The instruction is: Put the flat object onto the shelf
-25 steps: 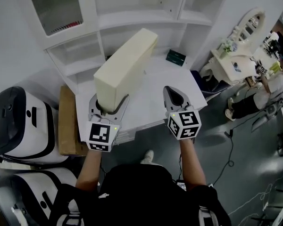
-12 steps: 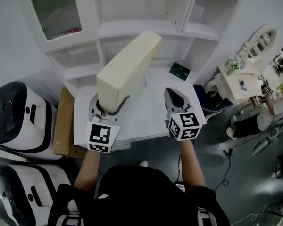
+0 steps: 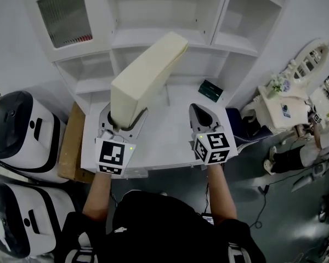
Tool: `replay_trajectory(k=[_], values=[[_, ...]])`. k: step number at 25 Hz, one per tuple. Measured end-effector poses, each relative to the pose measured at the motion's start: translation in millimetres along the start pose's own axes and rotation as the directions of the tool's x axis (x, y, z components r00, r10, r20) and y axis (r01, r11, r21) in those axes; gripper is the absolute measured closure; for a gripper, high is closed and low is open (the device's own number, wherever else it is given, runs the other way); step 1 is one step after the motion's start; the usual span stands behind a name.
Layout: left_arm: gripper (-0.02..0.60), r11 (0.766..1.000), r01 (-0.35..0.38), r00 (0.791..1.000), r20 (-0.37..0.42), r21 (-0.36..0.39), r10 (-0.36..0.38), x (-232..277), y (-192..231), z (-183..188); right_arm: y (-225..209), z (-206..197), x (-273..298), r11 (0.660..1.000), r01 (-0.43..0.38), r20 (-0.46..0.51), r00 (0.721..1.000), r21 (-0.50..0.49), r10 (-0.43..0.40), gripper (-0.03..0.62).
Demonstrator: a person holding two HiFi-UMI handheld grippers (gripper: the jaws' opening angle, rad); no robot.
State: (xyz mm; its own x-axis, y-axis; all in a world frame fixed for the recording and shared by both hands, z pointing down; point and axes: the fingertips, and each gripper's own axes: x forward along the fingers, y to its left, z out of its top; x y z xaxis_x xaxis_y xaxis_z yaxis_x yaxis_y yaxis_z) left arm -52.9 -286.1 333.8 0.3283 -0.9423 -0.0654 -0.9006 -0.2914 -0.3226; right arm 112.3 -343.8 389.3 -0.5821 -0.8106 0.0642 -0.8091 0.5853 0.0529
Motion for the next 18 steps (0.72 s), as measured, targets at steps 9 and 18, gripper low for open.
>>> replay_trajectory(k=[9,18], values=[[0.304,0.993,-0.011,1.0,-0.008,0.115,0.012,15,4,26,-14,1,4,1.0,-0.021,0.013,1.0,-0.009,0.021,0.595],[0.303,0.978,0.018,1.0,-0.002,0.206,-0.018,27,12,55,-15,8,12,0.999,-0.02,0.017,1.0,-0.032,0.021,0.594]])
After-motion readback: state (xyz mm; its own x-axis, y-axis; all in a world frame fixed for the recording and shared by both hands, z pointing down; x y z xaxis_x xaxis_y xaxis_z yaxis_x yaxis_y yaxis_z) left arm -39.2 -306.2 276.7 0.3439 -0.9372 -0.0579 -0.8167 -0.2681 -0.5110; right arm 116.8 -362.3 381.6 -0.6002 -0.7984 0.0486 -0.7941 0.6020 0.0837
